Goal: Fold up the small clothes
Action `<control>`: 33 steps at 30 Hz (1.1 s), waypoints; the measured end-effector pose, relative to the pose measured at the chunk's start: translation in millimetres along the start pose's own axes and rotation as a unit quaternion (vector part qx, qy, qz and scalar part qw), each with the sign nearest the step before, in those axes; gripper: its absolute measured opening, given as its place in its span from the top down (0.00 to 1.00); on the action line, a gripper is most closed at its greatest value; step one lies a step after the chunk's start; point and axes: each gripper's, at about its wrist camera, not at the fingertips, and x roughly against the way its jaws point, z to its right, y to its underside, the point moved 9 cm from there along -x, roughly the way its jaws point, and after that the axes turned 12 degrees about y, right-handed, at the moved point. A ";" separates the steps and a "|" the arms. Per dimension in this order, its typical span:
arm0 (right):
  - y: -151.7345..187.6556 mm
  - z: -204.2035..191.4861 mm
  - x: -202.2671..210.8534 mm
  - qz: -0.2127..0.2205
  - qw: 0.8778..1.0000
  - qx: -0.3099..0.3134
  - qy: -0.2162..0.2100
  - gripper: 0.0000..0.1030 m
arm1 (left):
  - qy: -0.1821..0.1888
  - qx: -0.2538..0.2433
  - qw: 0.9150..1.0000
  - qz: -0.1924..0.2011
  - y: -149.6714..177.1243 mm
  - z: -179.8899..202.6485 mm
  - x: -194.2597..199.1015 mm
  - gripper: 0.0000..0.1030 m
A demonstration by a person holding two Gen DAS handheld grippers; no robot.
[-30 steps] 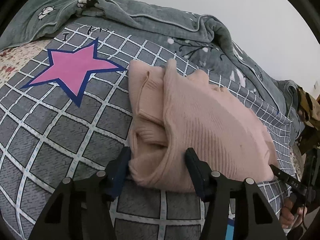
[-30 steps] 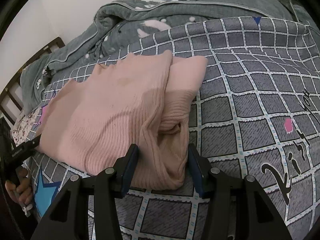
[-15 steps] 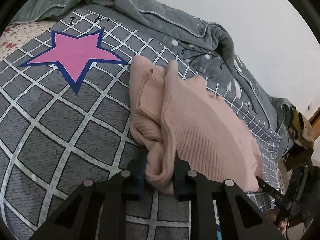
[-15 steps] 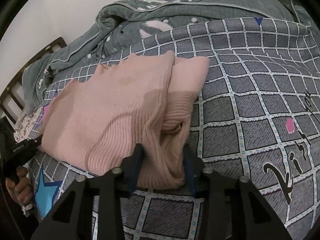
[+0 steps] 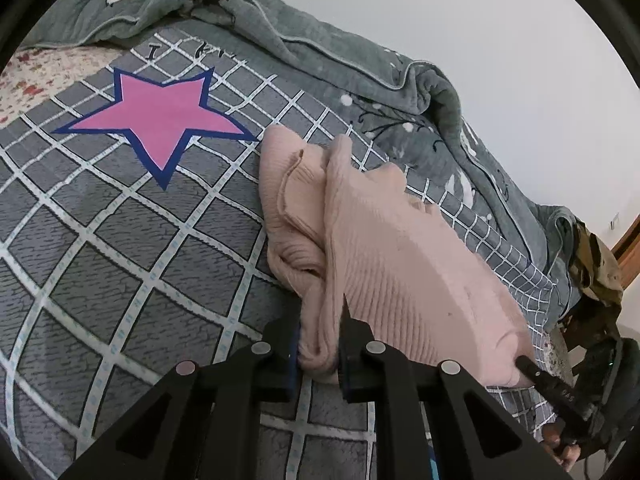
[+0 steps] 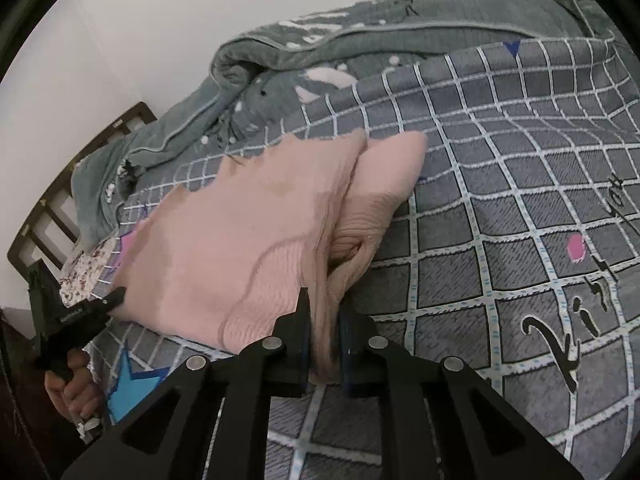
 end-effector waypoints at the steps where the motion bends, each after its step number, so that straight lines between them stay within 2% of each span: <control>1: 0.1 -1.6 5.1 0.004 1.000 0.001 -0.002 0.89 | 0.000 -0.002 1.000 0.001 0.9 1.0 2.4 0.87; 9: 21.8 -3.9 48.4 0.024 1.000 0.006 -0.019 0.89 | 0.007 -0.028 1.000 0.011 23.1 17.1 40.5 0.87; 15: 56.3 5.7 79.2 0.029 0.999 -0.007 -0.026 0.89 | 0.006 -0.038 0.999 0.010 61.7 18.4 67.7 0.87; 20: 83.3 13.1 103.3 0.045 0.999 -0.018 -0.025 0.89 | -0.001 -0.053 0.999 0.011 82.3 21.6 85.4 0.85; 21: 89.0 14.7 103.7 0.043 0.999 -0.023 -0.019 0.86 | -0.004 -0.052 0.999 0.011 82.6 20.8 86.0 0.84; 23: 92.8 20.6 103.4 0.044 0.999 -0.025 0.013 0.81 | -0.010 -0.048 0.999 0.009 79.1 17.7 84.4 0.73; 25: 90.8 23.8 109.8 0.058 0.997 -0.024 0.038 0.80 | -0.010 -0.043 0.999 0.006 75.2 14.4 82.3 0.67; 27: 84.7 21.8 122.4 0.079 0.996 -0.024 0.041 0.76 | -0.007 -0.035 0.999 0.003 69.9 11.1 78.4 0.56; 28: 80.1 16.6 130.0 0.092 0.995 -0.023 0.037 0.73 | -0.004 -0.031 1.000 0.000 67.4 10.3 75.6 0.46; 30: 71.0 -0.3 140.0 0.111 0.993 -0.011 0.025 0.65 | 0.003 -0.021 1.000 -0.001 61.8 9.4 69.6 0.44; 33: 60.3 -36.2 141.5 0.128 0.991 0.021 0.014 0.63 | 0.005 -0.014 1.000 -0.007 55.0 9.5 59.2 0.42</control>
